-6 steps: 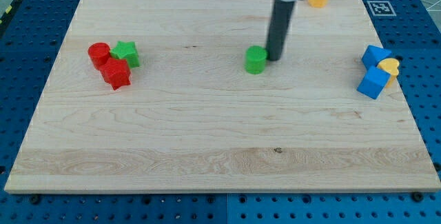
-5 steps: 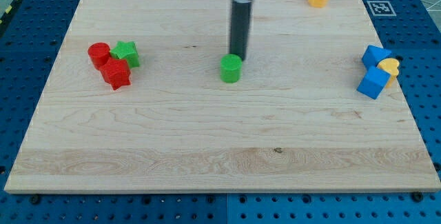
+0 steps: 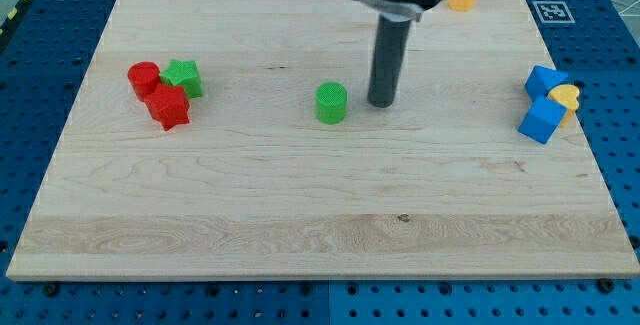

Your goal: Slide the green circle to the red star

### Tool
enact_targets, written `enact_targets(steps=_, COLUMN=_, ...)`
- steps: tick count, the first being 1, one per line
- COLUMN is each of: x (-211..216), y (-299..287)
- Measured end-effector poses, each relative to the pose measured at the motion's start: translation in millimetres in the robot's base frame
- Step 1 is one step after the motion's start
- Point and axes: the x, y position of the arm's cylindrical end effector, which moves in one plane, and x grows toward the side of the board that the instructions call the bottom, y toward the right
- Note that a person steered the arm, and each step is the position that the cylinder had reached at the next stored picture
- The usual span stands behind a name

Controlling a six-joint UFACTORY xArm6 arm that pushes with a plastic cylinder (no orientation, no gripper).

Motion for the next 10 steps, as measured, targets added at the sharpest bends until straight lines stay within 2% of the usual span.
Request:
enact_targets(steps=2, x=3.3, y=-124.9)
enact_targets(steps=3, x=6.0, y=-154.6)
enact_targets(steps=5, x=43.0, y=-90.2)
enact_targets(steps=6, x=55.0, y=-105.5)
enact_targets(steps=10, x=32.9, y=-199.2)
